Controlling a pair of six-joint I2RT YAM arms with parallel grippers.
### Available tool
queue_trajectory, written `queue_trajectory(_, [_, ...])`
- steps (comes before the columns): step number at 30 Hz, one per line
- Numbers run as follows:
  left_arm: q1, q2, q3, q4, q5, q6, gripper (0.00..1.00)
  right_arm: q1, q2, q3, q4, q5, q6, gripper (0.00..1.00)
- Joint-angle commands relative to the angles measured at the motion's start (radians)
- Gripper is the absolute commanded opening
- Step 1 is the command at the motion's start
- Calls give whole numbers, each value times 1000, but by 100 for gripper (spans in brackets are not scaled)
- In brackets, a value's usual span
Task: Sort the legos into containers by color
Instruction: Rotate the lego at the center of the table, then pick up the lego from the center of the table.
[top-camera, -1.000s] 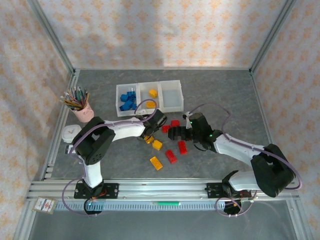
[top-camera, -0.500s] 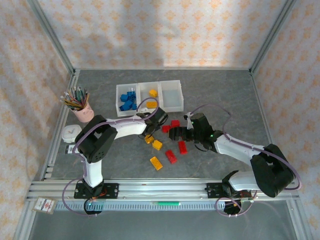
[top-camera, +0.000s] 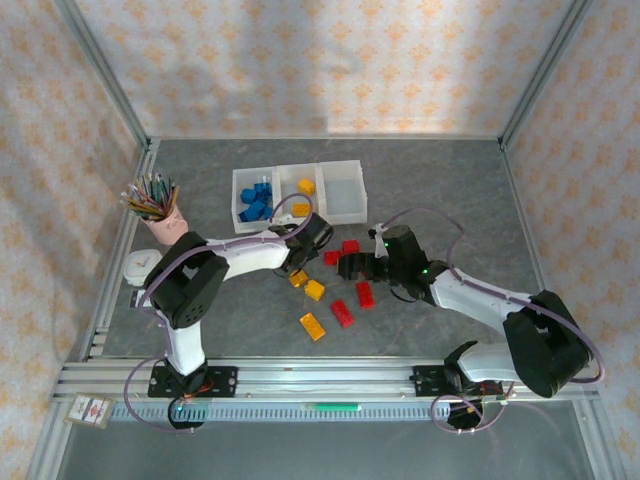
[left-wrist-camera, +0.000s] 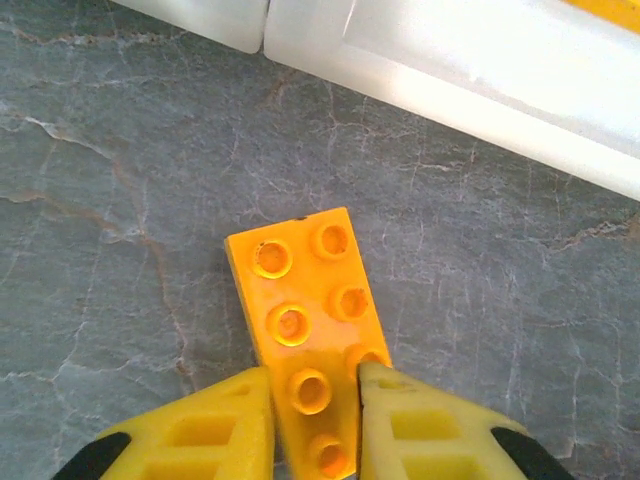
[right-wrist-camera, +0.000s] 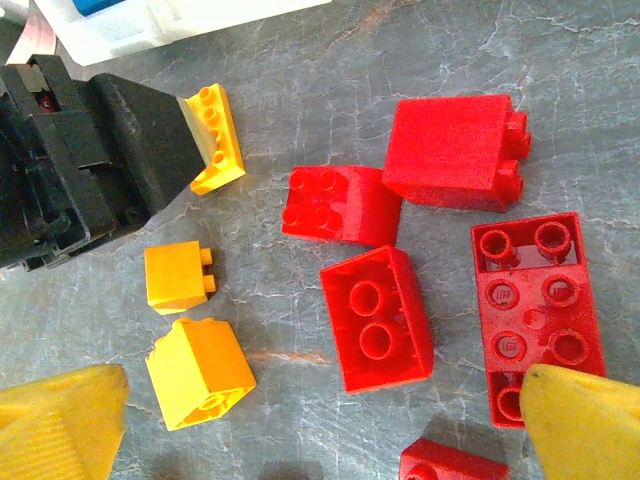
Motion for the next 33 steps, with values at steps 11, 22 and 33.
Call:
queue_trajectory(11, [-11, -41, 10, -94, 0, 1, 48, -7, -34, -5, 32, 6, 18, 100])
queue_trajectory(22, [-8, 46, 51, -95, 24, 22, 60, -11, -36, -13, 36, 2, 19, 100])
queue_trajectory(33, [-10, 92, 69, -120, 27, 39, 34, -11, -49, -14, 33, 0, 25, 100])
